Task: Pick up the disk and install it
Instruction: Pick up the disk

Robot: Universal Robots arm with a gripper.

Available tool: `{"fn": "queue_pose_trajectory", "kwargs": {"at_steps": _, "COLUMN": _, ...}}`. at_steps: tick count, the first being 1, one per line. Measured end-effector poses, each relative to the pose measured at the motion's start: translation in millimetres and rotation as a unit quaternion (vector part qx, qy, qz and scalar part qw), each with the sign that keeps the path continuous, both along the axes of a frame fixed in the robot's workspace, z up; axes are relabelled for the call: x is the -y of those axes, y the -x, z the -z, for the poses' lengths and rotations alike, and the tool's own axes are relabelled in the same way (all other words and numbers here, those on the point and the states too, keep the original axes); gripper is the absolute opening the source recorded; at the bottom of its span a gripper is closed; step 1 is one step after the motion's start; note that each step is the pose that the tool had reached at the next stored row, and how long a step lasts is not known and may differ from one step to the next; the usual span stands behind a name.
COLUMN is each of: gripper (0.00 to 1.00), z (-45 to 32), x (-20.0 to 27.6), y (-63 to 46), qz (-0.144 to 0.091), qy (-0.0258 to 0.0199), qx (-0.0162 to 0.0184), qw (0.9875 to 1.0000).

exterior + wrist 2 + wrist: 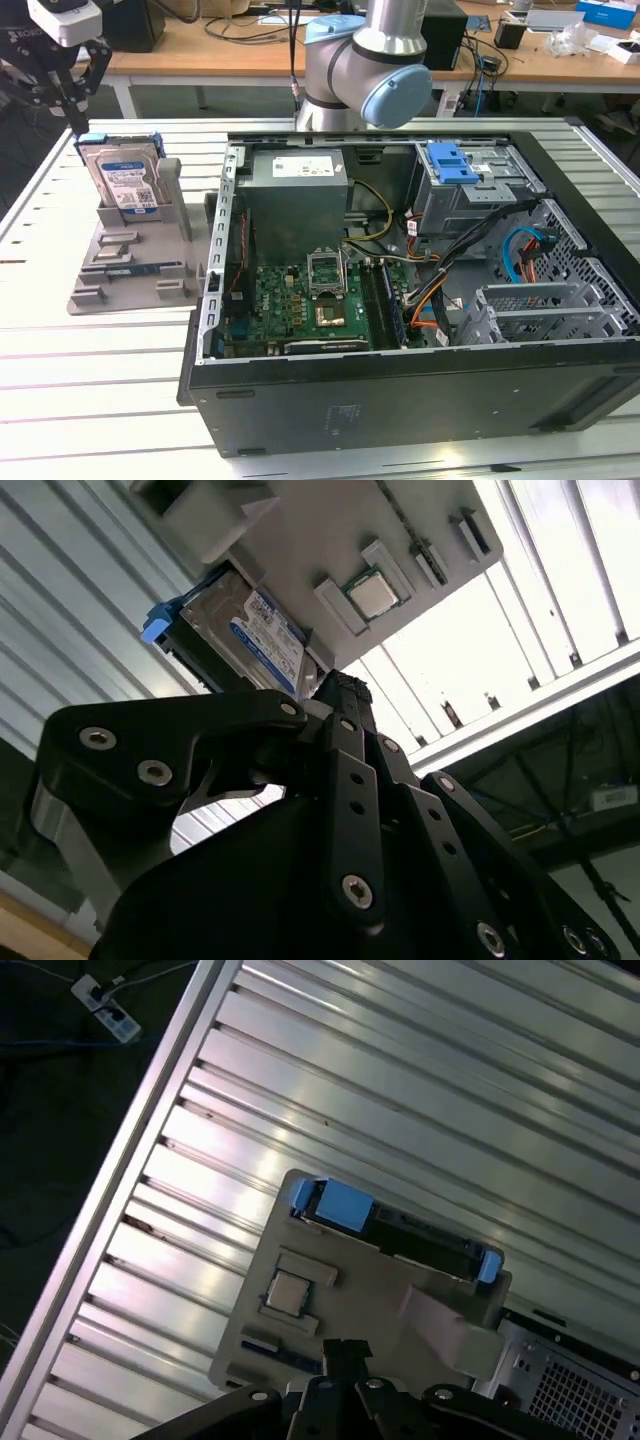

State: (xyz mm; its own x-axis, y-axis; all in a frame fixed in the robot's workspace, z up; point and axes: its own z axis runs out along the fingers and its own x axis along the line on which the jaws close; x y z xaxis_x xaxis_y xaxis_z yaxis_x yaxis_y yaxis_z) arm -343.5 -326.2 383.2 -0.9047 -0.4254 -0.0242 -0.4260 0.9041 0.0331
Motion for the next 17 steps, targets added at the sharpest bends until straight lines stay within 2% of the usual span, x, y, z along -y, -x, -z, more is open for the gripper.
{"fn": "queue_pose_trajectory", "kwargs": {"at_steps": 2, "gripper": 0.11, "z": 0.0, "x": -0.1, "y": 0.0, "qz": -0.028, "qy": 0.0, "qx": 0.0, "qw": 0.9996}}
{"fn": "queue_pose_trajectory", "kwargs": {"at_steps": 4, "gripper": 0.11, "z": 0.0, "x": -0.1, "y": 0.0, "qz": -0.046, "qy": 0.0, "qx": 0.0, "qw": 0.999}}
{"fn": "queue_pose_trajectory", "kwargs": {"at_steps": 9, "gripper": 0.11, "z": 0.0, "x": -0.2, "y": 0.0, "qz": -0.089, "qy": 0.0, "qx": 0.0, "qw": 0.9961}}
{"fn": "queue_pose_trajectory", "kwargs": {"at_steps": 10, "gripper": 0.11, "z": 0.0, "x": -0.2, "y": 0.0, "qz": -0.102, "qy": 0.0, "qx": 0.0, "qw": 0.9948}}
{"fn": "queue_pose_trajectory", "kwargs": {"at_steps": 12, "gripper": 0.11, "z": 0.0, "x": -0.2, "y": 0.0, "qz": -0.114, "qy": 0.0, "qx": 0.0, "qw": 0.9935}}
{"fn": "queue_pose_trajectory", "kwargs": {"at_steps": 15, "gripper": 0.11, "z": 0.0, "x": -0.2, "y": 0.0, "qz": -0.141, "qy": 0.0, "qx": 0.0, "qw": 0.99}}
{"fn": "queue_pose_trajectory", "kwargs": {"at_steps": 17, "gripper": 0.11, "z": 0.0, "x": -0.2, "y": 0.0, "qz": -0.15, "qy": 0.0, "qx": 0.0, "qw": 0.9886}}
